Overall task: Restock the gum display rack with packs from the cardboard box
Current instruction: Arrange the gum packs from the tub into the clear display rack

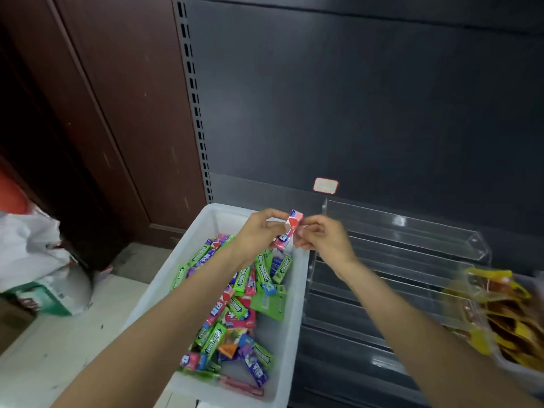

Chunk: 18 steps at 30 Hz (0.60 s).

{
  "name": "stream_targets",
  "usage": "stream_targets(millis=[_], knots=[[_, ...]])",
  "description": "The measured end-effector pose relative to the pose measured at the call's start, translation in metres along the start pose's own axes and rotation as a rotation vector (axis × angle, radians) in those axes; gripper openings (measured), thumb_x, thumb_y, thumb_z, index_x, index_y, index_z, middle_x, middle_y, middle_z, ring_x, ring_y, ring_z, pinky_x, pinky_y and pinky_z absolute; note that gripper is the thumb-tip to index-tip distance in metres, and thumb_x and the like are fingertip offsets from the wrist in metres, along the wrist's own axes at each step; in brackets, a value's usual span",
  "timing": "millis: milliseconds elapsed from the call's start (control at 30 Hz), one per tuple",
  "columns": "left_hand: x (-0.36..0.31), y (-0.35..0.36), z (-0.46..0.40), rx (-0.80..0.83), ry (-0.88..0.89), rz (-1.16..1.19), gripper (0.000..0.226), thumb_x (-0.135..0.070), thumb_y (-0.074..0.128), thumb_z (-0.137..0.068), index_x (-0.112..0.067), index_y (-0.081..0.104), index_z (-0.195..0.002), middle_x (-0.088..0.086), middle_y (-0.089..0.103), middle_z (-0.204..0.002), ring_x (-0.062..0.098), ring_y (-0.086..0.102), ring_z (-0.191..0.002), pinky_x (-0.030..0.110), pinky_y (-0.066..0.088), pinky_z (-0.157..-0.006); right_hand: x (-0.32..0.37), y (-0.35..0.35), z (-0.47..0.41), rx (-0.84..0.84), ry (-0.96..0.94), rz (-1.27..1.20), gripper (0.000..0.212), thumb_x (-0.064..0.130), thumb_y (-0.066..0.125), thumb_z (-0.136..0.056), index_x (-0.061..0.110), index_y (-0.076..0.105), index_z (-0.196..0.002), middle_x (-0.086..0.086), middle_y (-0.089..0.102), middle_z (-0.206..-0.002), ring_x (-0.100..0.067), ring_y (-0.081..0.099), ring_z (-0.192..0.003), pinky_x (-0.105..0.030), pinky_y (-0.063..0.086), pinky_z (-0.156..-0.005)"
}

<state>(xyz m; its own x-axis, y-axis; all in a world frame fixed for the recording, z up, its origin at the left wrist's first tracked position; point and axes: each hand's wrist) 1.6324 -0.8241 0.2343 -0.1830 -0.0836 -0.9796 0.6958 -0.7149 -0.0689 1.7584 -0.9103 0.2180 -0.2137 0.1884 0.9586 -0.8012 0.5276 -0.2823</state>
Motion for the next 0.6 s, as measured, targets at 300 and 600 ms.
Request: stream_targets(millis=[300, 600], knots=[[-0.001, 0.002, 0.024, -0.083, 0.014, 0.063, 0.020, -0.004, 0.055, -0.091, -0.008, 0.058, -0.111, 0.002, 0.063, -0.077, 0.011, 0.056, -0.066, 0.022, 0.046, -0.059, 0.004, 0.002, 0.006, 0.007, -0.101, 0.100, 0.017, 0.001, 0.072, -0.072, 0.013, 0.064, -0.082, -0.011, 0.069, -0.074, -0.026, 0.067, -0.071, -0.042, 0.054, -0.077], [-0.004, -0.020, 0.027, -0.255, 0.013, 0.027, 0.012, -0.007, 0.053, -0.093, -0.011, 0.056, -0.104, 0.010, 0.062, -0.088, 0.015, 0.053, -0.068, 0.021, 0.046, -0.058, 0.025, 0.009, 0.010, -0.074, -0.154, 0.002, 0.015, 0.004, 0.072, -0.077, 0.014, 0.062, -0.083, -0.001, 0.062, -0.070, -0.014, 0.061, -0.068, -0.039, 0.054, -0.076]])
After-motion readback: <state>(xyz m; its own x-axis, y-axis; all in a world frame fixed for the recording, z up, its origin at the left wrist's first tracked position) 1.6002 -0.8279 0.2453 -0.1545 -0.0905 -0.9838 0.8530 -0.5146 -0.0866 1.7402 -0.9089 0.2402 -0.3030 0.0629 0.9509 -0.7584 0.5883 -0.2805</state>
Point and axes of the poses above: each hand's wrist, its own z-axis away from the middle knuckle, its own y-axis out of the palm, x = y × z
